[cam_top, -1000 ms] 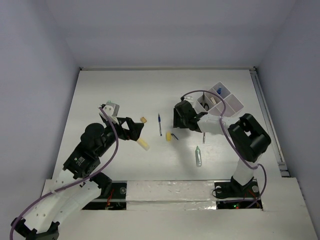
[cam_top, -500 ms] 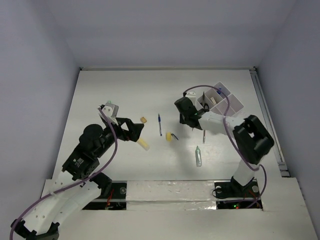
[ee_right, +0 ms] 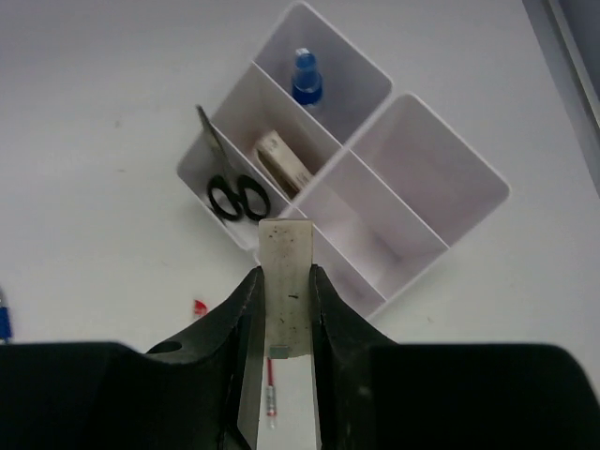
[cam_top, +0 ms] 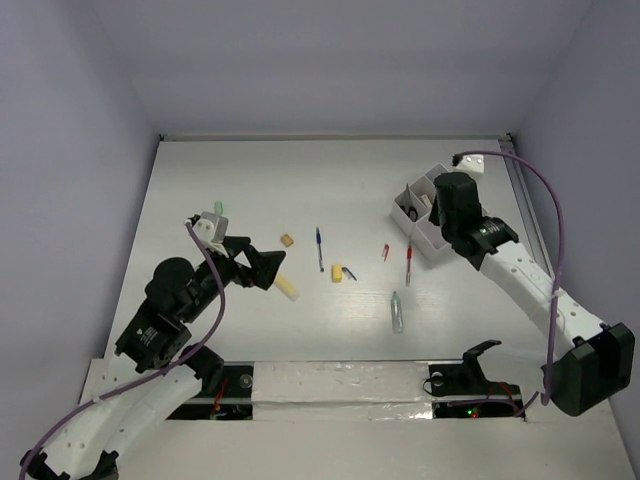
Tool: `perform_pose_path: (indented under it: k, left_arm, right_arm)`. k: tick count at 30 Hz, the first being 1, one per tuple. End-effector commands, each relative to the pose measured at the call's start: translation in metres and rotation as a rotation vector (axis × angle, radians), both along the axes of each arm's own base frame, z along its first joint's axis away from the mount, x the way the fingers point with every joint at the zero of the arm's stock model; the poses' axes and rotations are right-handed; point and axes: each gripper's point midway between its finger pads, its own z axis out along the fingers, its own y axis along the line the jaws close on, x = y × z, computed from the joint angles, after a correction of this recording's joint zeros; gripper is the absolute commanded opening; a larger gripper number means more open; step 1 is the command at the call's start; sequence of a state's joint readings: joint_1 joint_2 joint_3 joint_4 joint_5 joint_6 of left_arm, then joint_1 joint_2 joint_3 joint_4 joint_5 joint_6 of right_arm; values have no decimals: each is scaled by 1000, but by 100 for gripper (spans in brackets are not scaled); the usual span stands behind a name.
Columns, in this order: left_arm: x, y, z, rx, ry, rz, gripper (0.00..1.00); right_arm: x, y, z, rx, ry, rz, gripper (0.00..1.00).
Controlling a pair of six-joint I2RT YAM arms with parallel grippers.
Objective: Sort the stationery into containers
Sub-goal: Place the stationery in the storage box.
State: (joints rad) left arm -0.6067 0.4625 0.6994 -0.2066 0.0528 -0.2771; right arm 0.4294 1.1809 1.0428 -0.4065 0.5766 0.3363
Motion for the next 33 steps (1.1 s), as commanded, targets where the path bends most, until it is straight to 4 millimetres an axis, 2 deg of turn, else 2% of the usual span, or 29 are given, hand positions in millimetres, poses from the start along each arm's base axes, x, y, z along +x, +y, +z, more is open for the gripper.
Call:
perform_pose_path:
  k: [1,5,6,9,12,18,27,33]
  left_arm:
    - [-3,-2,22,-35,-66,-25,99]
    - [-4,-2,22,-37,-68,-30,99]
    - [-4,-1,22,-37,-68,-28,99]
    - [-5,1,24,-42,-76,-22,99]
    - [-7,2,25,-45,-81,-22,99]
    - [-8,0,25,-45,-82,-36,99]
    - [-8,-1,24,-43,-79,-37,99]
    - [-8,-1,23,-41,-75,-40,99]
  right_arm:
    - [-13,-44,-14,-62,73,-105,8]
    - [-1,-68,-1,-60,48,-171,8]
    - [6,-66,1,-67,49,-164,9]
    - [19,-77,3,-122,52,-183,9]
    - [37,-72,3,-186,44,-121,9]
    - [45,-85,-6,-346,103,-86,10]
    - [64,-81,-13,-470,143,17,12]
    - [67,-82,-6,-523,148,48,13]
